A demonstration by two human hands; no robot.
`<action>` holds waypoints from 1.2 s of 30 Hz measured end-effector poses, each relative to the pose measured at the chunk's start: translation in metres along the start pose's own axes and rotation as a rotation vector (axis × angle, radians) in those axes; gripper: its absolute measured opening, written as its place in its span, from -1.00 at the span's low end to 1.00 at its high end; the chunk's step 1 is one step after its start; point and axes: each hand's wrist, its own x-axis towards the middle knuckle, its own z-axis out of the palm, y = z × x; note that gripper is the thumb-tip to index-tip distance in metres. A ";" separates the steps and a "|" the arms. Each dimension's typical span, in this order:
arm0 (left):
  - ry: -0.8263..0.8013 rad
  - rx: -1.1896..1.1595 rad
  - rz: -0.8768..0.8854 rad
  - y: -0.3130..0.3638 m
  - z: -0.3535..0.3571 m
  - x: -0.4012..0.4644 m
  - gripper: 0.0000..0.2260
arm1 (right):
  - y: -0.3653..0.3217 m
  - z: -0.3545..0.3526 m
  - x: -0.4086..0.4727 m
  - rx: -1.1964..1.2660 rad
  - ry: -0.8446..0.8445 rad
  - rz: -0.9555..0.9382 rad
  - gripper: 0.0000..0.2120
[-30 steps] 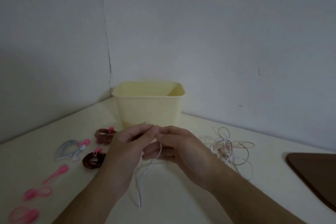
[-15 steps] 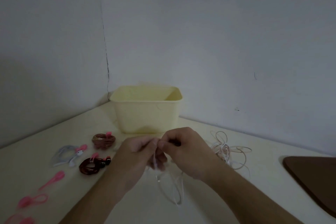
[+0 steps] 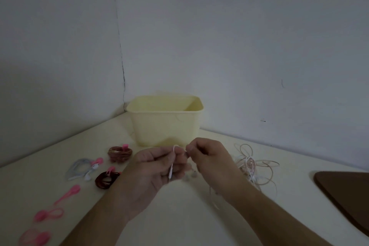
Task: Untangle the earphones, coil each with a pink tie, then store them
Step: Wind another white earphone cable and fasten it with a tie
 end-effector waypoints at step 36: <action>-0.074 0.232 -0.085 -0.002 0.004 -0.007 -0.80 | 0.007 0.002 0.001 -0.068 0.039 -0.073 -0.77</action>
